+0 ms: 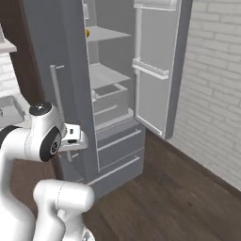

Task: Place one lemon and one fish in each tupperware on the nearby counter, to pack two identical lunches.

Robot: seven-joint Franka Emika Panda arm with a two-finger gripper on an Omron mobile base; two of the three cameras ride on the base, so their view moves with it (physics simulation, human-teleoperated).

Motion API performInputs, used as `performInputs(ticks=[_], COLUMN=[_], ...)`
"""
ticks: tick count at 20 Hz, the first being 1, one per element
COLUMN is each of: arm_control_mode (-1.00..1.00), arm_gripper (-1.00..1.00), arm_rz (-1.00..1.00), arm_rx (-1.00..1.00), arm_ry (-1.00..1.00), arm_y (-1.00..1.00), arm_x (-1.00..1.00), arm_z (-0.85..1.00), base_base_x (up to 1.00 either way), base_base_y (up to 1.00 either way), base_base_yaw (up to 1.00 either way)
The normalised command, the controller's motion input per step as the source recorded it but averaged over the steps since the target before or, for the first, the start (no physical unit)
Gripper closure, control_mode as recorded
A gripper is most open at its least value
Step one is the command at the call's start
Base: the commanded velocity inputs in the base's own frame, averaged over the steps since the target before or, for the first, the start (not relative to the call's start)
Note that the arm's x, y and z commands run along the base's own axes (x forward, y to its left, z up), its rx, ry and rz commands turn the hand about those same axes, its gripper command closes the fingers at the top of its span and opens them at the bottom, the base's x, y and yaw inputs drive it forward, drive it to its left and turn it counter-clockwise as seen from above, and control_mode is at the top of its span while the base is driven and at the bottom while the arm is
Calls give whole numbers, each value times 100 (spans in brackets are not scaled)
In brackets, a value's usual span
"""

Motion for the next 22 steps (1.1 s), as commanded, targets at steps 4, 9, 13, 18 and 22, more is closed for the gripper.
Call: performInputs(ticks=[4, 9, 13, 18, 22], arm_control_mode=[100, 100, 100, 100, 100], arm_gripper=[-100, -100, -100, -100, -100], arm_rz=[0, 0, 0, 0, 0], arm_rx=[0, 0, 0, 0, 0], arm_ry=[0, 0, 0, 0, 0], arm_y=[0, 0, 0, 0, 0], arm_x=[0, 0, 0, 0, 0], arm_z=[0, 0, 0, 0, 0], base_base_x=[24, 20, 17, 31, 64], base_base_y=[-19, -29, -34, -50, -58], base_base_yaw=[-59, -55, -49, -30, -14])
